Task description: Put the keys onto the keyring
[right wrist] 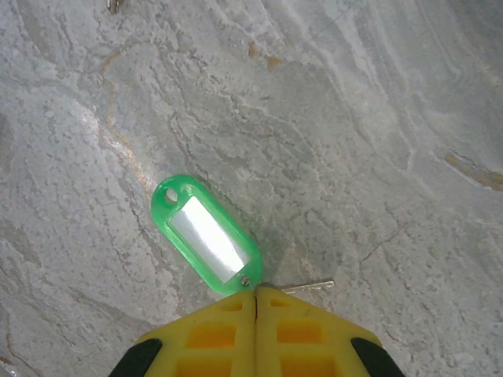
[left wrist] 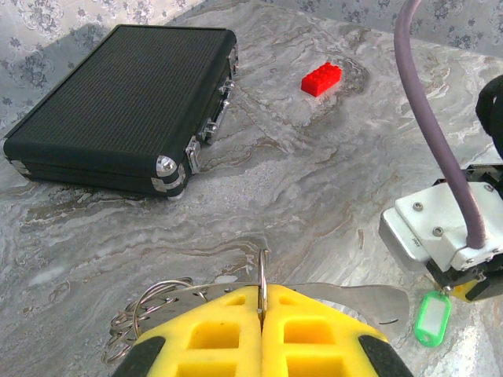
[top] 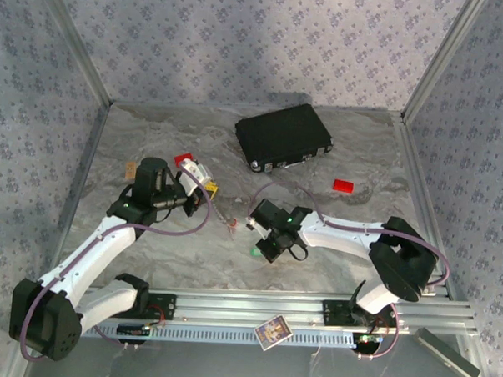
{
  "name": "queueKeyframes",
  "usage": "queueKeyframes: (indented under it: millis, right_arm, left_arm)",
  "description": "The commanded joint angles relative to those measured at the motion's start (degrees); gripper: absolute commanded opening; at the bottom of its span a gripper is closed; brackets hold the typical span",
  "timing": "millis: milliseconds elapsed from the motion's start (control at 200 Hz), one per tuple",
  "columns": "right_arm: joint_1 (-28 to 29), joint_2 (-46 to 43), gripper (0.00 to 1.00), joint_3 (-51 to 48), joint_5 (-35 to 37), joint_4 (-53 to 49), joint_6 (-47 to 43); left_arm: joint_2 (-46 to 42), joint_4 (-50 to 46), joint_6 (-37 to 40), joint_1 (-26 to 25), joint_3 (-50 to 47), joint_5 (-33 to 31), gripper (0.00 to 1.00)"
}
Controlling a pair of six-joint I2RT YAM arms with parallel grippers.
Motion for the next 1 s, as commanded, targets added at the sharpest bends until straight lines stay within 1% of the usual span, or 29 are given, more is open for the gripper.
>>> queueKeyframes:
  millis: [0, 95, 270, 320, 405, 565, 645, 760, 994]
  right_arm:
    - [0.44, 1.45, 0.01, -0.4, 0.2, 0.02, 1.48]
    - [0.53, 2.25, 0.03, -0.5, -0.64, 0.59, 1.66]
    - [0.44, 2.59, 0.09, -0.71, -1.73, 1.16, 1.92]
    - [0.45, 2.44, 0.13, -0.76, -2.11, 1.29, 2.01]
    - [0.27, 1.75, 0.24, -1.1, -2.15, 1.22, 2.35]
    - [-0.46, -0.03, 0.34, -2.47, -2.81, 1.87, 3.39]
    - [-1.08, -0.45, 0.35, -3.13, -3.17, 2.27, 4.0]
    - [-1.34, -0.55, 0.35, -3.78, -4.14, 2.98, 4.6]
    - [-1.37, -0.41, 0.33, -3.26, -5.38, 3.67, 4.63]
  left_arm:
    - [-0.41, 2.1, 1.03, -0.09, -0.21, 1.78, 0.0]
    - [-0.36, 2.09, 1.1, -0.09, -0.17, 1.78, 0.0]
    - [-0.41, 2.0, 1.07, -0.09, -0.16, 1.65, 0.0]
    - [-0.41, 1.97, 1.15, -0.09, -0.15, 1.7, 0.0]
    - [-0.39, 2.0, 1.16, -0.09, -0.13, 1.69, 0.0]
    - [-0.43, 1.97, 1.16, -0.09, -0.08, 1.78, 0.0]
    - [-0.5, 1.99, 1.11, -0.09, -0.13, 1.75, 0.0]
    - [-0.5, 2.0, 1.08, -0.09, -0.12, 1.75, 0.0]
    - [-0.41, 2.04, 1.16, -0.08, -0.04, 1.74, 0.0]
